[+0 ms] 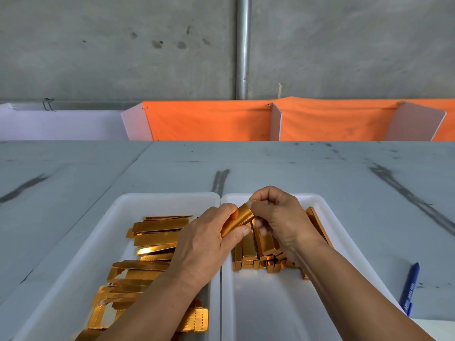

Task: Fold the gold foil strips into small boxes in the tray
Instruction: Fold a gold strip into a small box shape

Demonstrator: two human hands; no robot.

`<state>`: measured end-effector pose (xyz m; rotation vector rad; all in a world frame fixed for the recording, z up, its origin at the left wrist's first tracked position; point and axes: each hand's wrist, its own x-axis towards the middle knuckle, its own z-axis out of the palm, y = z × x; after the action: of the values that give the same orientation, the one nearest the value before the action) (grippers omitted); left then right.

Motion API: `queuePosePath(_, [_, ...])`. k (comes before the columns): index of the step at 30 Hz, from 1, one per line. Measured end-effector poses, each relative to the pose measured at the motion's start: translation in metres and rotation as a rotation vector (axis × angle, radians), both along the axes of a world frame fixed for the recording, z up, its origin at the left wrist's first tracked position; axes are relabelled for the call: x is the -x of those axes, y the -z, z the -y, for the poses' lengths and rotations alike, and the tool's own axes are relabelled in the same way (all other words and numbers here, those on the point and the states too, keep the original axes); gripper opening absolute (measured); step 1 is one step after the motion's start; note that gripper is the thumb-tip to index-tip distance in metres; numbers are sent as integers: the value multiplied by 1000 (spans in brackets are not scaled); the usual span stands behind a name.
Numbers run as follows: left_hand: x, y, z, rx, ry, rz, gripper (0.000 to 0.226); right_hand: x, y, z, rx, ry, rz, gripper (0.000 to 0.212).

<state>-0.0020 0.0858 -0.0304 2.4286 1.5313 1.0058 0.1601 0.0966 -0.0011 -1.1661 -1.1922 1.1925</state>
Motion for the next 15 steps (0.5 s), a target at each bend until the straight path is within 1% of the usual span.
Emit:
queuePosePath(2, [1, -1, 0, 0, 0, 19, 59, 0, -1, 1, 1, -13, -20, 9])
queuePosePath(4, [1, -1, 0, -3, -5, 29, 56, -1, -2, 1, 24, -30, -80, 20])
queuePosePath(6, [1, -2, 0, -3, -7, 30, 57, -2, -3, 1, 49, -47, -141, 26])
queuePosePath(10, [1, -2, 1, 7, -4, 58, 58, -2, -2, 0, 77, -91, -206, 26])
queuePosePath(15, [1, -2, 0, -2, -3, 54, 57, -2, -2, -1, 111, -148, -297, 17])
